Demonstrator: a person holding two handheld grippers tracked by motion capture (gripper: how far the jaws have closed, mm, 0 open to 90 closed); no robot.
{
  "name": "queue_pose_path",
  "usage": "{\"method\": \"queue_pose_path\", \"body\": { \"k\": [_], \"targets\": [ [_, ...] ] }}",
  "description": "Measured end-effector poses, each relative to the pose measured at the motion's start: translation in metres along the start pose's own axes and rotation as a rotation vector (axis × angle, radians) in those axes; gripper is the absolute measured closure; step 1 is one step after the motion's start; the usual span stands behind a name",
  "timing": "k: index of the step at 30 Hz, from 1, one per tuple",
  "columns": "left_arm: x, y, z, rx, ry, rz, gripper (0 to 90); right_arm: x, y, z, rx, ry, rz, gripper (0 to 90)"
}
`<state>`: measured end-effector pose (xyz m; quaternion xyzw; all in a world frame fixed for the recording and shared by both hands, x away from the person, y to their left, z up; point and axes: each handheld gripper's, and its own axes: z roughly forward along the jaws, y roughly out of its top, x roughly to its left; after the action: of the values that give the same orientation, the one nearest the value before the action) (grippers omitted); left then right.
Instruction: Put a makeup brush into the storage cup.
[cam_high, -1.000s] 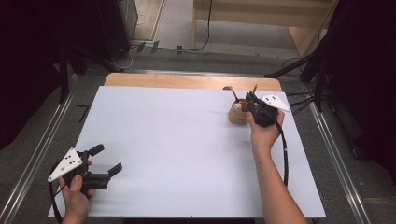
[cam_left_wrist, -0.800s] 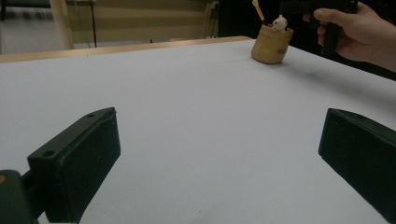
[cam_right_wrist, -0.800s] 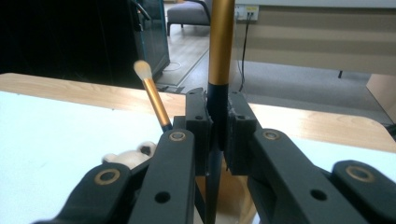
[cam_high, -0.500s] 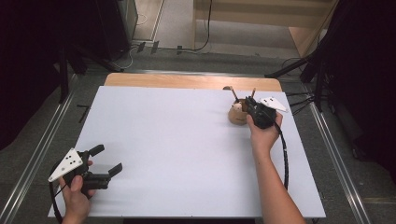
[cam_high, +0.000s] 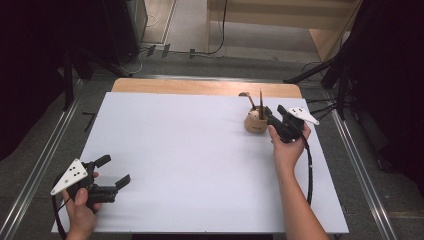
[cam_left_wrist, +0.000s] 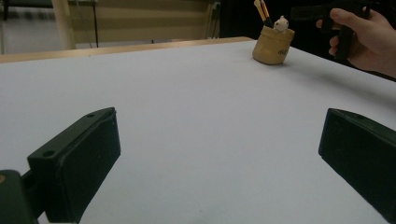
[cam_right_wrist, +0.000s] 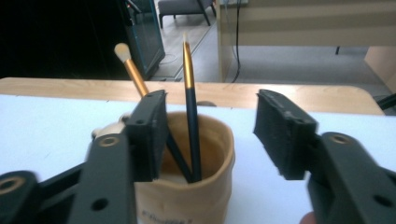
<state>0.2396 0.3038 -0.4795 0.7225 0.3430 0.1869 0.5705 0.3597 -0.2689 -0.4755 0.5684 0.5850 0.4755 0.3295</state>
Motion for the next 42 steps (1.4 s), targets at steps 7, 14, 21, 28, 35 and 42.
{"method": "queue_pose_path", "body": {
  "k": [7,14,21,28,35,42],
  "targets": [
    [0.0,0.0,0.001,0.003,-0.001,0.001,0.0,0.002,-0.006,-0.016,0.018,-0.003,-0.005,25.0],
    [-0.001,0.0,0.0,0.001,0.0,0.002,0.0,0.0,-0.018,-0.033,0.054,0.013,-0.009,13.8],
    [-0.001,0.0,0.0,0.001,0.001,0.003,0.0,-0.001,-0.025,-0.052,0.044,0.08,-0.04,5.7],
    [-0.001,0.0,0.001,0.002,-0.002,0.005,0.0,-0.003,-0.033,-0.067,0.045,0.14,-0.066,0.2],
    [-0.001,0.0,0.0,0.002,0.0,0.006,0.0,-0.007,-0.042,-0.084,0.031,0.161,-0.072,0.0],
    [-0.003,0.001,0.001,0.005,-0.001,0.011,0.0,-0.009,-0.051,-0.097,0.04,0.161,-0.089,0.0]
  ]
}}
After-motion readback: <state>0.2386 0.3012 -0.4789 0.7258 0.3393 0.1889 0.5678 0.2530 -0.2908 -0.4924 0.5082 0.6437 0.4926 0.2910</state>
